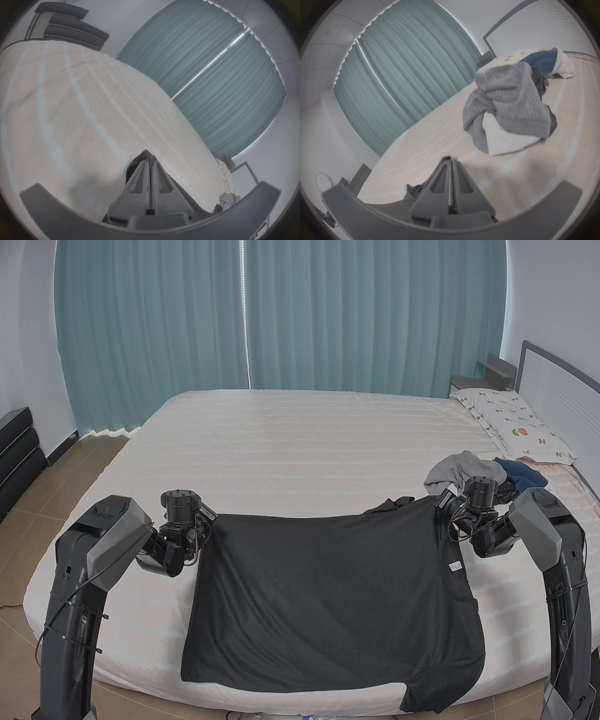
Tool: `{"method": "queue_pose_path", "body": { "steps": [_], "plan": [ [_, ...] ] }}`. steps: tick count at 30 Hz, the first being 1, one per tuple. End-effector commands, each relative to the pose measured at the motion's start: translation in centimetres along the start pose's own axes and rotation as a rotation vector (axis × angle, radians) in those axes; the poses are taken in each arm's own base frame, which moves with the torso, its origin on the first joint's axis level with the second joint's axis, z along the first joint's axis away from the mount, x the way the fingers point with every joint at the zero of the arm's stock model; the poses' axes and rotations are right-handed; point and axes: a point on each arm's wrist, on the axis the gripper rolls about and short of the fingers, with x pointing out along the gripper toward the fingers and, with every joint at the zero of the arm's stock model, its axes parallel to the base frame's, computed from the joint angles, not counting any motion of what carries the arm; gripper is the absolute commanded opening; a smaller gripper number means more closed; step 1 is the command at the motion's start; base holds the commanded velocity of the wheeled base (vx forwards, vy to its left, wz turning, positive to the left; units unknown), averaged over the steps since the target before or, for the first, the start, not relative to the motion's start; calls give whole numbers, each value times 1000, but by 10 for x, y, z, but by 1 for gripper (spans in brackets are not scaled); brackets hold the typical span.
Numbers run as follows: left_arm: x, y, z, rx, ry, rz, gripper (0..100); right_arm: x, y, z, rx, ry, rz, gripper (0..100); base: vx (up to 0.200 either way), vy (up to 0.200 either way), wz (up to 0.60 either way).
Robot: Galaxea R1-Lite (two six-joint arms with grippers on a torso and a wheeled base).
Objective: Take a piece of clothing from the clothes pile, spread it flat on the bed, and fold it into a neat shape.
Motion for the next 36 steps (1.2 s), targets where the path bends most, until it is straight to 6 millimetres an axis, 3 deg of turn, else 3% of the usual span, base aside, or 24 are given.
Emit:
{"method": "queue_pose_path", "body": {
  "steps": [1,7,18,25,36],
  "plan": [
    [0,0,9,-16,-69,-22,0,-1,-2,10,4,-40,-7,0,0,0,0],
    [2,3,4,-6,-57,-11,0,2,-10,-7,-5,-5,-22,0,0,0,0],
    [-2,3,8,-12,-59,-14,0,2,-6,1,-3,-72,-9,0,0,0,0],
    [2,9,3,3,-44,-1,0,7,-12,-23,-14,-26,-21,0,0,0,0],
    [12,17,-10,70,-8,7,0,15,-17,-33,-24,-7,-32,0,0,0,0]
  ]
}}
